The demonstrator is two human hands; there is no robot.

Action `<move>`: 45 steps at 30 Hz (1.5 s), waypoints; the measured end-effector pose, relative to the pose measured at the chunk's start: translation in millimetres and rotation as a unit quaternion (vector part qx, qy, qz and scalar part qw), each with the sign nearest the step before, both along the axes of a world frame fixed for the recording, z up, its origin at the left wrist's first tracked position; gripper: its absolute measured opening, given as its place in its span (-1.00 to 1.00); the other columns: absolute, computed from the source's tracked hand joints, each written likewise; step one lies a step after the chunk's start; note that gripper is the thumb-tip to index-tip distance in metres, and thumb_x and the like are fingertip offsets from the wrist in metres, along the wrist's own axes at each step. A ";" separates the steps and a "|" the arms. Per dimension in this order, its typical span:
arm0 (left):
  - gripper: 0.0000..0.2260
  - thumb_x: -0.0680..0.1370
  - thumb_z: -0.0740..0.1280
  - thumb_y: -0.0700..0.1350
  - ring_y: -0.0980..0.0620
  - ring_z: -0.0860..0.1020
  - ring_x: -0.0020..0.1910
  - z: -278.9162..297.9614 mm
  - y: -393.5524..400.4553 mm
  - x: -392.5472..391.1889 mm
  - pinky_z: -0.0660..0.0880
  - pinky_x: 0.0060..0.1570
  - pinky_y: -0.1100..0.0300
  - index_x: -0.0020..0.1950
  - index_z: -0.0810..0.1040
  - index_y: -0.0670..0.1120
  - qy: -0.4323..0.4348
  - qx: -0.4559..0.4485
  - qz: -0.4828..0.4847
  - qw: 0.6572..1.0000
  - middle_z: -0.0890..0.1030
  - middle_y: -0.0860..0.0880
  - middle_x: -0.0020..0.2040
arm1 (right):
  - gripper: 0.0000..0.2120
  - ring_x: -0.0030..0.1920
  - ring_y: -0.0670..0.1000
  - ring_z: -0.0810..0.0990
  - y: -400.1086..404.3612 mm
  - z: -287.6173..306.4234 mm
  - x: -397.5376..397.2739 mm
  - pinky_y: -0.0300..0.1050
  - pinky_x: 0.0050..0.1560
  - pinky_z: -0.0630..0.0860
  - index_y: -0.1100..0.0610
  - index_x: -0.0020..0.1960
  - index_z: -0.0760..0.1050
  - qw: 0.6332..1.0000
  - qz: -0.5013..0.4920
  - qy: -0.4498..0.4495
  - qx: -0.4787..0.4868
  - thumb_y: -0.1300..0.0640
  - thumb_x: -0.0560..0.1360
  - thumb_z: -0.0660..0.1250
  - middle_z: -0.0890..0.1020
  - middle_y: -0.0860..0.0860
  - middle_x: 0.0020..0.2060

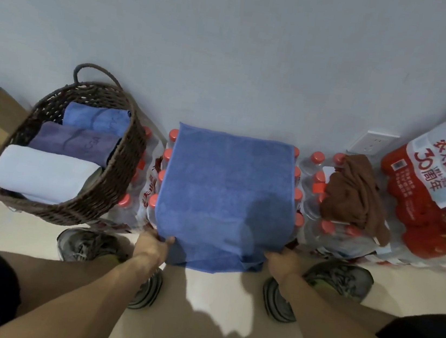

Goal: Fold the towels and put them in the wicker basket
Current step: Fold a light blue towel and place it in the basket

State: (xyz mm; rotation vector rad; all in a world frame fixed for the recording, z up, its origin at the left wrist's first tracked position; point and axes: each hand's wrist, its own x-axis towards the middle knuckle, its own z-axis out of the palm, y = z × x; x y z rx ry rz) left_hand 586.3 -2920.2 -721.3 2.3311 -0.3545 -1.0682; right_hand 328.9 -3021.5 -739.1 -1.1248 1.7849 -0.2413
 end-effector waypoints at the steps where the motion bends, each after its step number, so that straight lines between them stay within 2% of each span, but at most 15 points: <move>1: -0.81 0.51 0.43 -0.20 -0.21 0.61 0.02 0.3 1.0 3.2 0.55 0.04 0.01 0.04 0.57 -0.29 0.004 0.000 -0.006 1.000 0.64 -0.24 0.02 | -0.87 -0.10 0.17 0.52 0.1 0.8 -1.0 -0.19 -0.21 0.41 0.41 0.04 0.53 1.000 -0.025 -0.006 0.003 0.36 0.54 0.30 0.59 0.24 -0.08; 5: -0.83 0.54 0.42 -0.17 -0.20 0.63 -0.17 11.6 3.5 24.1 0.63 -0.08 -0.08 0.02 0.57 -0.26 0.132 0.014 0.007 0.991 0.66 -0.26 -0.08 | -0.92 -0.17 0.18 0.57 -1.7 14.0 -10.4 -0.05 -0.16 0.49 0.23 -0.19 0.55 0.990 -0.131 -0.058 -0.016 0.36 0.46 0.34 0.63 0.16 -0.23; 10: -0.81 0.56 0.37 -0.18 0.00 0.43 -0.55 41.3 0.1 45.4 0.47 -0.50 0.24 -0.23 0.52 -0.19 0.270 0.050 -0.015 0.961 0.45 -0.11 -0.47 | -0.93 -0.14 0.07 0.53 -13.1 46.3 -19.7 -0.15 -0.06 0.38 0.11 -0.15 0.56 0.961 -0.236 -0.041 -0.137 0.25 0.43 0.42 0.61 0.05 -0.21; 13: -0.90 0.52 0.40 -0.18 -0.08 0.55 -0.35 66.7 -14.5 53.1 0.54 -0.39 0.16 -0.11 0.62 -0.21 0.259 0.025 -0.030 0.965 0.62 -0.17 -0.30 | -0.90 -0.15 0.04 0.53 -18.9 65.0 -13.1 -0.15 -0.10 0.41 0.06 -0.14 0.52 0.948 -0.251 -0.038 -0.193 0.22 0.45 0.40 0.61 0.02 -0.16; 16: -0.78 0.51 0.44 -0.15 -0.18 0.63 -0.10 94.6 -34.0 59.0 0.58 -0.23 0.04 0.05 0.64 -0.28 0.257 -0.035 -0.014 0.966 0.69 -0.23 -0.03 | -0.91 -0.26 -0.18 0.52 -24.7 85.8 1.8 -0.30 -0.29 0.37 0.01 -0.08 0.50 0.930 -0.252 -0.058 -0.262 0.15 0.49 0.39 0.60 -0.06 -0.20; 20: -0.77 0.54 0.40 -0.09 -0.15 0.59 -0.13 118.6 -61.0 61.9 0.49 -0.11 0.03 0.06 0.63 -0.25 0.232 -0.206 0.062 0.949 0.66 -0.18 -0.09 | -0.72 -0.36 -0.20 0.56 -48.4 114.8 20.4 -0.29 -0.24 0.43 0.07 0.08 0.45 0.907 -0.252 -0.140 -0.307 0.04 0.47 0.47 0.59 -0.08 -0.31; 22: -0.85 0.55 0.38 -0.09 -0.04 0.54 -0.28 120.6 -66.0 60.6 0.47 -0.23 0.13 -0.05 0.62 -0.17 0.204 -0.279 0.062 0.936 0.62 -0.08 -0.27 | -0.55 -0.17 -0.09 0.61 -60.4 125.1 27.0 -0.18 -0.07 0.51 0.16 0.24 0.37 0.909 -0.206 -0.220 -0.289 0.17 0.45 0.50 0.61 0.05 -0.11; 24: -0.82 0.53 0.42 -0.12 0.01 0.54 -0.31 113.6 -63.0 55.9 0.51 -0.28 0.19 0.03 0.54 -0.20 0.128 -0.292 0.054 0.946 0.61 -0.06 -0.25 | -0.40 0.02 -0.03 0.55 -63.7 125.3 29.0 -0.16 0.06 0.48 0.21 0.34 0.29 0.935 -0.121 -0.159 -0.292 0.25 0.41 0.51 0.51 0.05 0.09; 27: -0.76 0.48 0.48 -0.09 -0.08 0.60 -0.20 94.0 -48.4 42.6 0.56 -0.18 0.13 0.02 0.51 -0.16 -0.089 -0.213 0.030 0.972 0.61 -0.05 -0.19 | -0.52 0.03 0.01 0.49 -48.0 115.7 28.4 -0.12 0.02 0.45 0.15 0.23 0.38 0.947 -0.052 -0.002 -0.318 0.25 0.38 0.48 0.42 0.01 0.12; 29: -0.77 0.48 0.46 0.00 -0.12 0.62 -0.15 78.6 -35.1 32.1 0.55 -0.06 0.02 -0.10 0.51 -0.12 -0.145 -0.171 0.008 0.974 0.62 -0.04 -0.20 | -0.65 0.03 0.04 0.51 -33.2 103.7 29.9 -0.10 0.00 0.47 0.09 0.12 0.42 0.948 -0.001 0.016 -0.319 0.23 0.41 0.46 0.43 -0.02 0.07; 34: -0.48 0.51 0.27 0.30 -0.17 0.63 -0.21 41.6 -2.6 20.7 0.55 -0.01 -0.05 -0.24 0.57 -0.17 -0.102 -0.113 0.042 0.987 0.66 -0.14 -0.28 | -0.70 0.12 -0.02 0.42 -11.7 80.4 26.8 -0.17 0.11 0.41 0.03 0.11 0.47 0.941 0.150 0.057 -0.298 0.05 0.44 0.48 0.41 -0.07 0.05; 38: -0.37 0.48 0.13 0.40 -0.11 0.58 -0.04 27.4 9.4 11.7 0.49 0.15 -0.04 -0.01 0.60 -0.16 0.052 -0.173 0.064 0.982 0.65 -0.10 -0.08 | -0.73 0.16 0.02 0.39 -9.1 74.8 23.9 -0.21 0.09 0.34 0.07 0.12 0.52 0.929 0.189 0.074 -0.309 0.06 0.46 0.46 0.38 -0.07 0.04; 40: -0.52 0.45 0.34 0.29 -0.10 0.58 -0.07 20.4 12.7 11.7 0.49 0.06 0.00 -0.03 0.56 -0.15 0.059 -0.154 0.028 0.986 0.63 -0.10 -0.10 | -0.76 0.16 0.04 0.39 -10.7 73.8 24.7 -0.21 0.07 0.34 0.07 0.12 0.53 0.929 0.189 0.083 -0.307 0.06 0.49 0.43 0.39 -0.05 0.03; 42: -0.68 0.38 0.57 -0.05 -0.09 0.60 -0.03 13.1 14.3 11.2 0.52 0.06 0.06 -0.04 0.53 -0.16 0.051 -0.149 0.004 0.988 0.63 -0.12 -0.06 | -0.77 0.16 0.05 0.40 -11.7 73.0 26.6 -0.19 0.08 0.36 0.06 0.14 0.53 0.929 0.185 0.099 -0.303 0.06 0.50 0.40 0.41 -0.03 0.05; 45: -0.77 0.35 0.58 -0.24 -0.05 0.58 -0.17 13.5 11.2 7.2 0.56 -0.04 0.16 -0.14 0.56 -0.19 0.046 -0.192 0.028 0.980 0.63 -0.09 -0.19 | -0.77 0.19 0.06 0.38 -11.6 73.6 32.8 -0.12 0.15 0.40 0.05 0.15 0.52 0.933 0.171 0.123 -0.292 0.08 0.50 0.38 0.43 0.00 0.09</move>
